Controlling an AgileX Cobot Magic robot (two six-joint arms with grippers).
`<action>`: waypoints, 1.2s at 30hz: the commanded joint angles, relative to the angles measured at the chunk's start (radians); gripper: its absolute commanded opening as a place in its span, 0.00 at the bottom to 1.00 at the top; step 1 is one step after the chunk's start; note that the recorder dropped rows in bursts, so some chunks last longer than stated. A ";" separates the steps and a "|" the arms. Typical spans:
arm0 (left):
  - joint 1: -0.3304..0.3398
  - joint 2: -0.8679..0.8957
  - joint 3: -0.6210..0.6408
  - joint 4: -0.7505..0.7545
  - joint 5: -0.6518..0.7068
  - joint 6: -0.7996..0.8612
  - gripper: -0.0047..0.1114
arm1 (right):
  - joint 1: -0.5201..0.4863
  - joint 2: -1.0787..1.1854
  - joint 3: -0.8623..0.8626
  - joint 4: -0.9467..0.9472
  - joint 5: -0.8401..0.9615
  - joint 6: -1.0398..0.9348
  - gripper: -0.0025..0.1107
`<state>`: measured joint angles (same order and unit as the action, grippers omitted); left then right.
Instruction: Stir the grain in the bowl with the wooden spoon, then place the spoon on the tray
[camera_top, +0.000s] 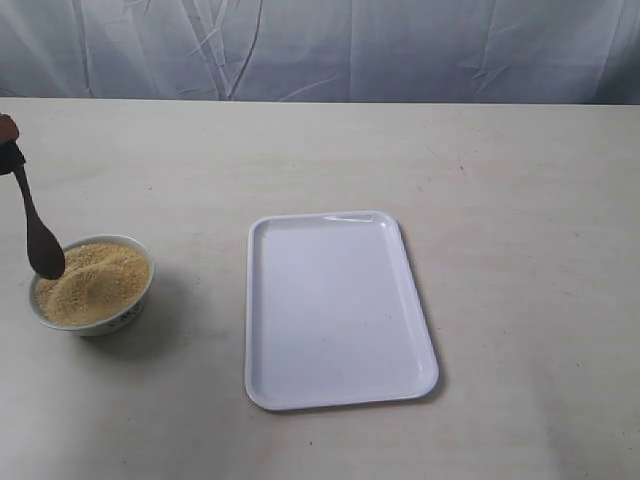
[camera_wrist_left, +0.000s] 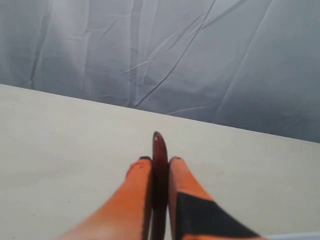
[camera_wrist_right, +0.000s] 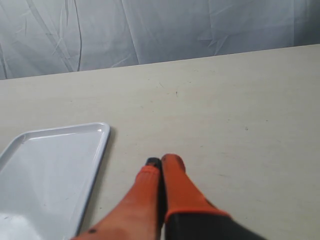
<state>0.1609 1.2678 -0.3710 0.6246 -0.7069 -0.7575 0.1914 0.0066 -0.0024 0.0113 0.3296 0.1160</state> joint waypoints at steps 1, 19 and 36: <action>-0.003 0.021 0.001 -0.052 0.062 0.062 0.04 | -0.005 -0.007 0.002 0.000 -0.010 -0.001 0.02; -0.003 0.197 0.001 0.043 -0.166 -0.072 0.04 | -0.005 -0.007 0.002 -0.003 -0.008 -0.001 0.02; -0.005 0.152 -0.050 0.040 -0.056 -0.027 0.04 | -0.005 -0.007 0.002 -0.003 -0.008 -0.001 0.02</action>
<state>0.1609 1.3761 -0.4155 0.6602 -0.7206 -0.7883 0.1914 0.0066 -0.0024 0.0113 0.3296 0.1160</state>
